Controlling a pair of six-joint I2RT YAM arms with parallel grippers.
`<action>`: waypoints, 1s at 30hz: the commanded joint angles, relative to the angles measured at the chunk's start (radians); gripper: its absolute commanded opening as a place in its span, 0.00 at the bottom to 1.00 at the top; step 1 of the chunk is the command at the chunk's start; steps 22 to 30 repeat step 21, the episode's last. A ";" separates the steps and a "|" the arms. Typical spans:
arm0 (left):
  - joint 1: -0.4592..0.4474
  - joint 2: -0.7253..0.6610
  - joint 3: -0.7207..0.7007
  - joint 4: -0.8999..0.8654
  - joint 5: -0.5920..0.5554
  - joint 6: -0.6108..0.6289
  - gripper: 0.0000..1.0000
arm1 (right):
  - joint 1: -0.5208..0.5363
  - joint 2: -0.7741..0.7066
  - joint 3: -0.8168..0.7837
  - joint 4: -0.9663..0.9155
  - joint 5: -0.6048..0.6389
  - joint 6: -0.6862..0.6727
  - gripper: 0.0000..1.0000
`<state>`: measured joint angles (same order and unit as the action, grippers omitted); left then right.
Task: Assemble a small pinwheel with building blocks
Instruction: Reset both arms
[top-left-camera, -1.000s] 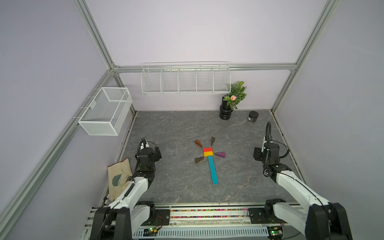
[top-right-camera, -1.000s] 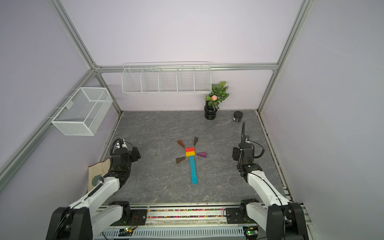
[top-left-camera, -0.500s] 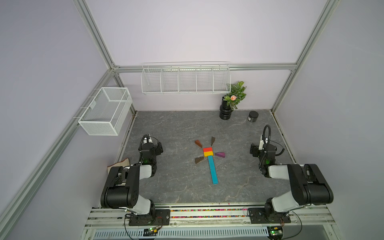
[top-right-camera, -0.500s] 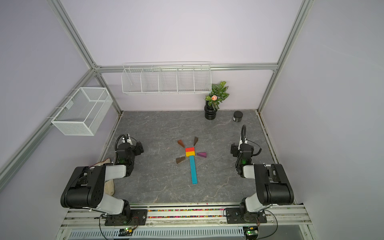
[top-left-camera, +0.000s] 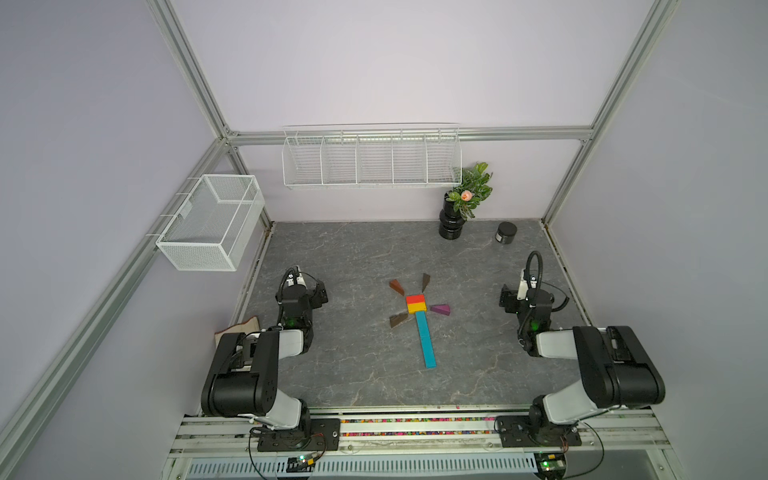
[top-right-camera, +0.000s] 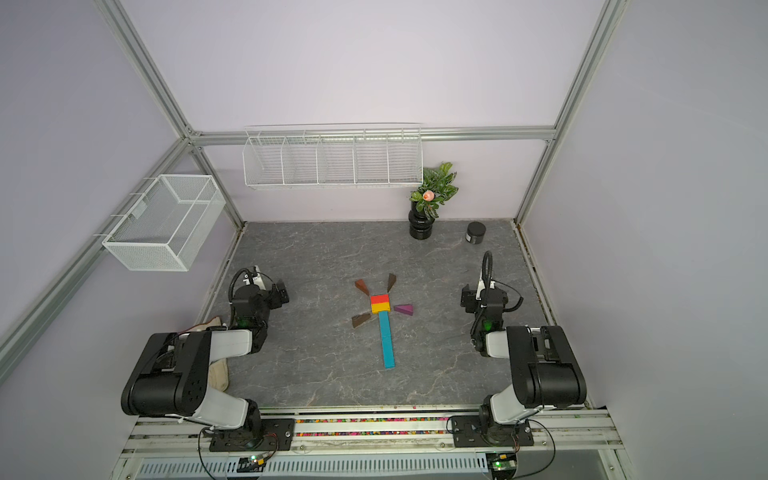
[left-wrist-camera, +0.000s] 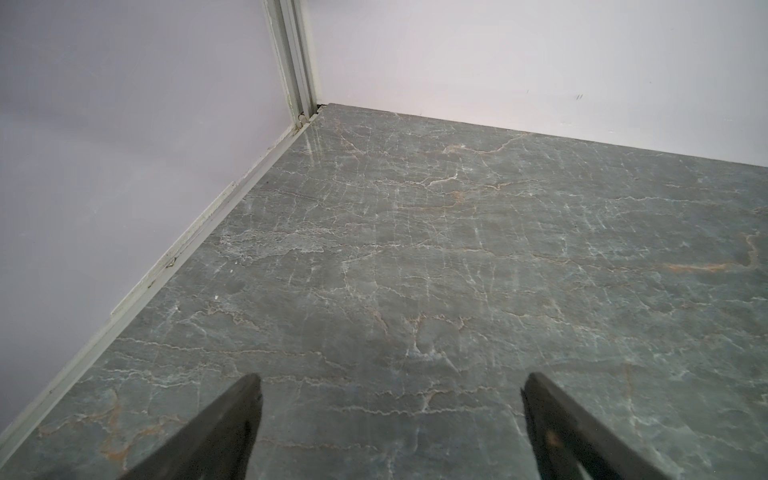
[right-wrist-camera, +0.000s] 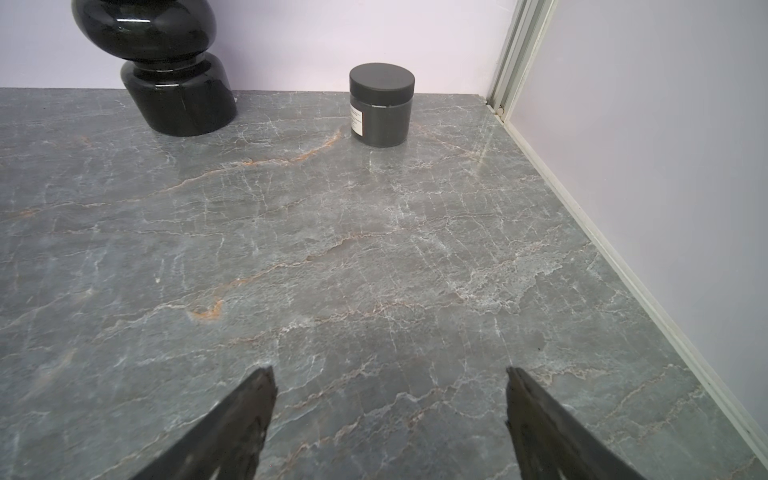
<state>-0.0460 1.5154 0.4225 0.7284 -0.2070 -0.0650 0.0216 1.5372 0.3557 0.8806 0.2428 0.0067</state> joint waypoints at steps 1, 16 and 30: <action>0.004 -0.003 0.015 0.022 0.012 0.026 1.00 | 0.005 -0.007 0.005 0.025 0.000 -0.014 0.89; 0.004 -0.001 0.016 0.018 0.012 0.027 1.00 | 0.001 0.000 0.017 0.011 -0.007 -0.011 0.89; 0.003 -0.001 0.017 0.019 0.011 0.026 1.00 | 0.001 -0.007 0.004 0.027 -0.014 -0.011 0.89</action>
